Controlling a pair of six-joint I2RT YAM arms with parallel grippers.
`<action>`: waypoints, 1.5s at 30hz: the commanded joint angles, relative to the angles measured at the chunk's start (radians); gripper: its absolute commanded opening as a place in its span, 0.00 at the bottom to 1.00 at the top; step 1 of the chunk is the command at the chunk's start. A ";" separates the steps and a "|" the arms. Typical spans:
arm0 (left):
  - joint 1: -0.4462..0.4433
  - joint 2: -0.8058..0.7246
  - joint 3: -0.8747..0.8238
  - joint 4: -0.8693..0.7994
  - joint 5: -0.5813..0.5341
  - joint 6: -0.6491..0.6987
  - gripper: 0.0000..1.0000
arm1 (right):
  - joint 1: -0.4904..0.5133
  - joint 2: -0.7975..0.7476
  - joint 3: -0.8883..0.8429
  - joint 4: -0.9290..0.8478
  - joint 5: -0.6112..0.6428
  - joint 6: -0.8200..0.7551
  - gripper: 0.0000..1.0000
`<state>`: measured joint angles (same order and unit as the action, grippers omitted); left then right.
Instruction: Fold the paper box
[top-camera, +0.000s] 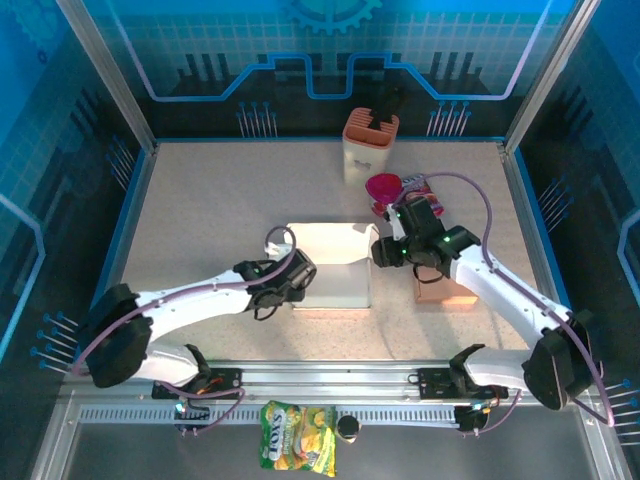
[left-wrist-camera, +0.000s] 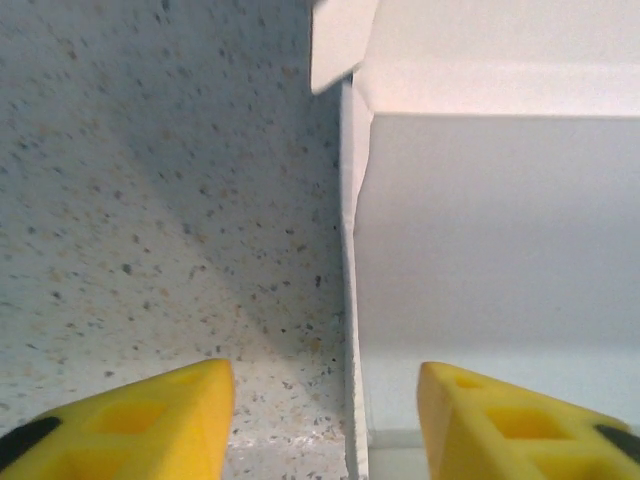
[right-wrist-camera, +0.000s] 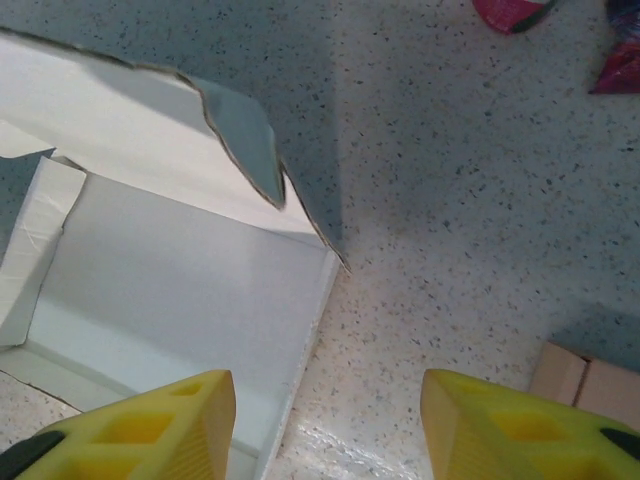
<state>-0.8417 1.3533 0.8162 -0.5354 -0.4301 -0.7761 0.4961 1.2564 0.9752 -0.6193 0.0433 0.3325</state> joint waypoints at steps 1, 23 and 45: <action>0.079 -0.086 0.082 -0.080 0.058 0.118 0.56 | -0.009 0.020 0.052 -0.010 -0.066 -0.041 0.53; 0.344 0.022 0.303 -0.058 0.422 0.594 0.55 | -0.047 0.231 0.200 -0.017 -0.084 -0.125 0.29; 0.370 0.122 0.332 -0.019 0.360 0.655 0.40 | -0.049 0.233 0.201 -0.018 -0.079 -0.136 0.12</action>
<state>-0.4877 1.4601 1.1236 -0.5732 -0.0483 -0.1524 0.4614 1.4860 1.1526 -0.6205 -0.0200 0.2142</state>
